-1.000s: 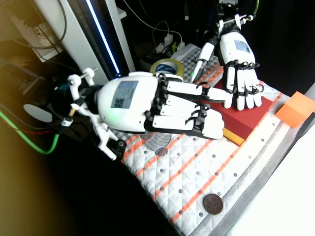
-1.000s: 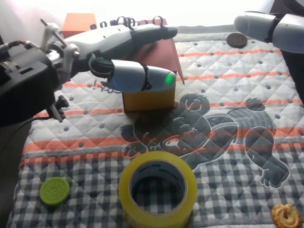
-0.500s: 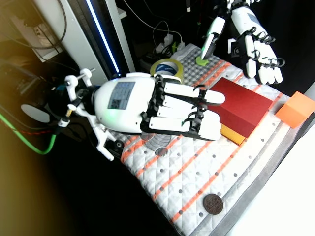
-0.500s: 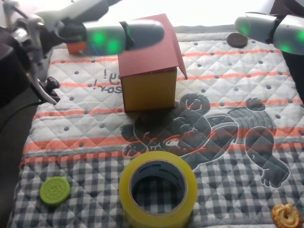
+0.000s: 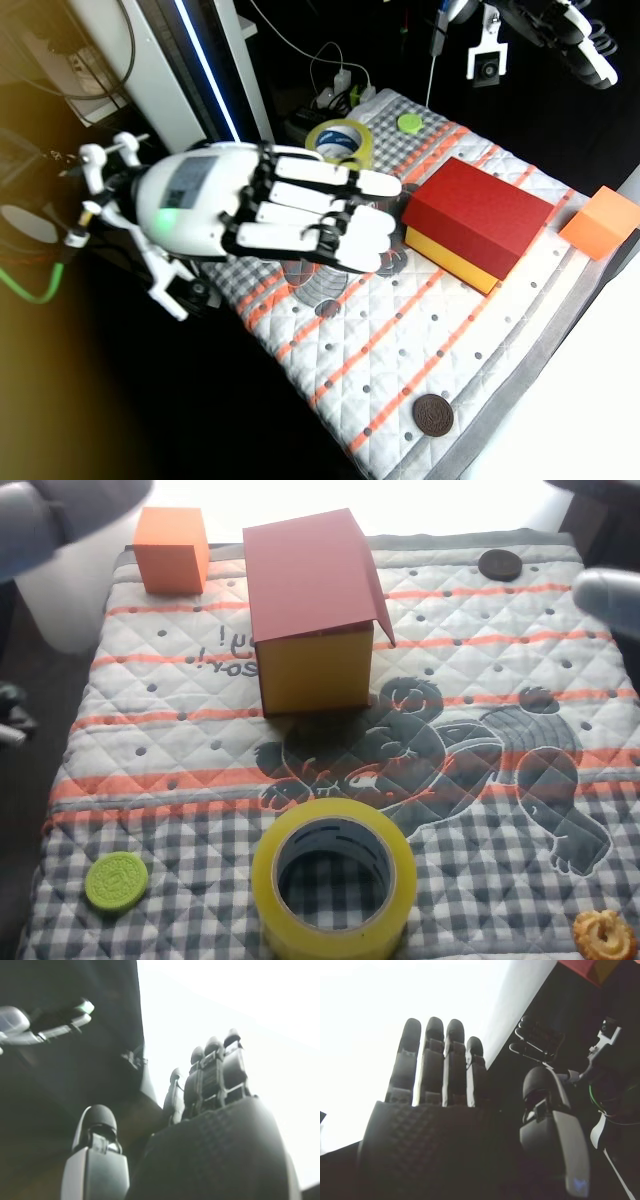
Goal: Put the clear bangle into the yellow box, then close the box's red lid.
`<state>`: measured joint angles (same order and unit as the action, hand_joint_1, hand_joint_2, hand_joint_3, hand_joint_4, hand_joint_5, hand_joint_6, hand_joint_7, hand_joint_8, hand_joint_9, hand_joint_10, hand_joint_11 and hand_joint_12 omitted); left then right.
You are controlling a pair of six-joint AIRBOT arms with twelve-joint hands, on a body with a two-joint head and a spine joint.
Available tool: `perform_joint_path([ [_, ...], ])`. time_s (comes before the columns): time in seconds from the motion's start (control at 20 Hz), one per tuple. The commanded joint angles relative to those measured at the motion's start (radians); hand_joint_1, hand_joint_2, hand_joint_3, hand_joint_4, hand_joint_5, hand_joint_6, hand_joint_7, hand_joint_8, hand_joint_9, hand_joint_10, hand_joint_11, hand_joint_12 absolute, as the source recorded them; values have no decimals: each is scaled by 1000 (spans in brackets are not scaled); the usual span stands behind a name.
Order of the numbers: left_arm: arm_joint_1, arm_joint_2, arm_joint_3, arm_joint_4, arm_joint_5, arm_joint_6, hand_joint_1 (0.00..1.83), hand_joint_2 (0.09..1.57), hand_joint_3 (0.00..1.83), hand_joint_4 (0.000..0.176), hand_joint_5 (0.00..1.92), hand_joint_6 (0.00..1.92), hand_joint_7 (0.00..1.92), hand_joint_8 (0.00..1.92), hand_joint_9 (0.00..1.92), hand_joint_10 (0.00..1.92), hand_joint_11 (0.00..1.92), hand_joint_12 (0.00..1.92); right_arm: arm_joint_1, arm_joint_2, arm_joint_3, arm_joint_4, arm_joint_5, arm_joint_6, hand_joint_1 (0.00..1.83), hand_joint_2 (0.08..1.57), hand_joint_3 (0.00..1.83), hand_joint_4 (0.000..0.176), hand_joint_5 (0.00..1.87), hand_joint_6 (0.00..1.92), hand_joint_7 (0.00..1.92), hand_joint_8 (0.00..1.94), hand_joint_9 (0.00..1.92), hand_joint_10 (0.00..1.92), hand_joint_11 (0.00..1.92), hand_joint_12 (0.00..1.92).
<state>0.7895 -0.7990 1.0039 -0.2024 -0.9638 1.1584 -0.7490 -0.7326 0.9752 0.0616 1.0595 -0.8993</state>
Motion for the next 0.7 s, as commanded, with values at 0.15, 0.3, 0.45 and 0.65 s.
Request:
perform_joint_path([
  [0.15, 143, 92, -83, -36, -379, -57, 315, 1109, 11, 141, 57, 4, 64, 2, 35, 8, 46, 29, -153, 64, -61, 74, 295, -1, 0, 1305, 0, 122, 189, 0, 365, 0, 316, 0, 2, 480],
  [0.3, 226, 137, -127, -48, -479, -66, 116, 1084, 1, 131, 48, 0, 82, 7, 12, 0, 0, 0, -235, 86, -92, 108, 370, -1, 52, 1310, 0, 110, 228, 8, 363, 0, 354, 9, 27, 510],
  [0.45, 291, 146, -133, -65, -546, -136, 156, 1060, 0, 174, 1, 0, 152, 6, 40, 8, 0, 0, -264, 82, -96, 119, 381, -1, 14, 1382, 0, 65, 240, 0, 350, 1, 360, 1, 114, 357],
  [0.65, 338, 146, -134, -77, -596, -172, 175, 1074, 1, 172, 1, 0, 134, 2, 62, 10, 54, 28, -265, 76, -97, 119, 381, -1, 9, 1389, 0, 44, 224, 0, 349, 2, 359, 0, 189, 199],
])
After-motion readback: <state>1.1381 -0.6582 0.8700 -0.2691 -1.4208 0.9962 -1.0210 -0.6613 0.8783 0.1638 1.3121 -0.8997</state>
